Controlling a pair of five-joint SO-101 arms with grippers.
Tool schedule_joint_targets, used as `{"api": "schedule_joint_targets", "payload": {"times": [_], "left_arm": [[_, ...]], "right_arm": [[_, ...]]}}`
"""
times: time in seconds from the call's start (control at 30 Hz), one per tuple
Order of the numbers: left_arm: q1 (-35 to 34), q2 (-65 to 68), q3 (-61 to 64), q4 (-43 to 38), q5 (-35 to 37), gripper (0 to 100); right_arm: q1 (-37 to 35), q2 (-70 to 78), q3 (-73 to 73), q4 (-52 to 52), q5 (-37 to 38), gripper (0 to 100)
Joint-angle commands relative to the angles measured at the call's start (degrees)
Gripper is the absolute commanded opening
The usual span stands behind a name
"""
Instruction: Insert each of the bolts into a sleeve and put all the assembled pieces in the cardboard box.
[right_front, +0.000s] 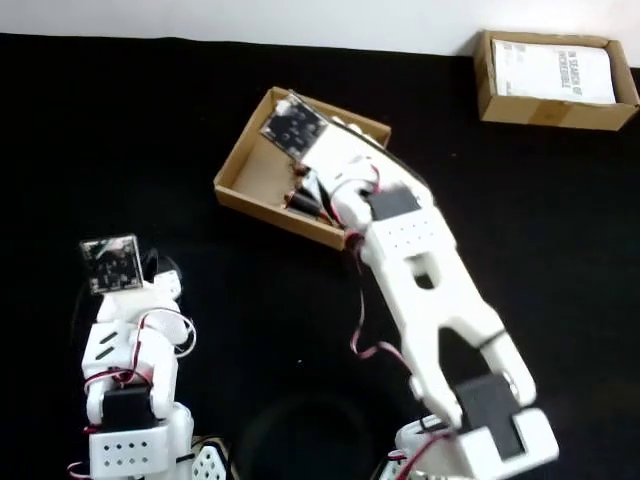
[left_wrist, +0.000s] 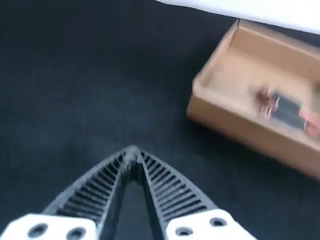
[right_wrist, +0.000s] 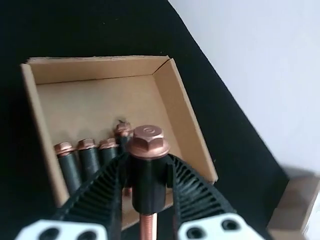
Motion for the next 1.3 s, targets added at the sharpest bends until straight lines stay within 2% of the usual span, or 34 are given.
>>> {"api": "schedule_joint_targets", "payload": {"times": [0.0,0.07,0.2,0.43,0.6,0.73,0.93,1.07,1.2,1.27], "left_arm": [[-0.75,-0.04,1.10,-2.11,4.40,1],[-0.75,0.04,1.10,-0.35,7.38,1],[-0.48,0.04,1.10,8.88,9.67,1],[1.45,0.04,1.10,9.49,1.41,1],[3.38,0.04,1.10,10.99,0.88,1],[3.38,0.04,1.10,10.99,0.88,1],[3.47,0.04,1.10,10.99,0.88,1],[3.47,0.04,1.10,10.90,0.88,1],[3.56,0.04,1.10,10.73,0.88,1],[3.56,0.04,1.10,10.64,0.88,1]], "right_arm": [[-0.40,5.67,-7.78,0.04,2.64,0.6],[-0.31,9.36,-9.27,0.04,4.31,0.6],[-0.31,14.99,-10.77,-0.04,5.10,0.6],[-0.31,23.52,-11.30,-0.04,3.78,0.6],[-0.48,24.92,-11.47,-0.04,-5.45,0.6],[-0.57,24.84,-11.30,0.40,-4.57,1.2],[-0.66,24.13,-13.93,7.69,-4.92,17.2],[-1.54,22.20,-17.98,12.70,-5.54,19.0],[-1.27,16.48,-20.88,15.08,-15.30,18.4],[-1.19,12.18,-20.97,16.66,-20.13,14.9]]}}
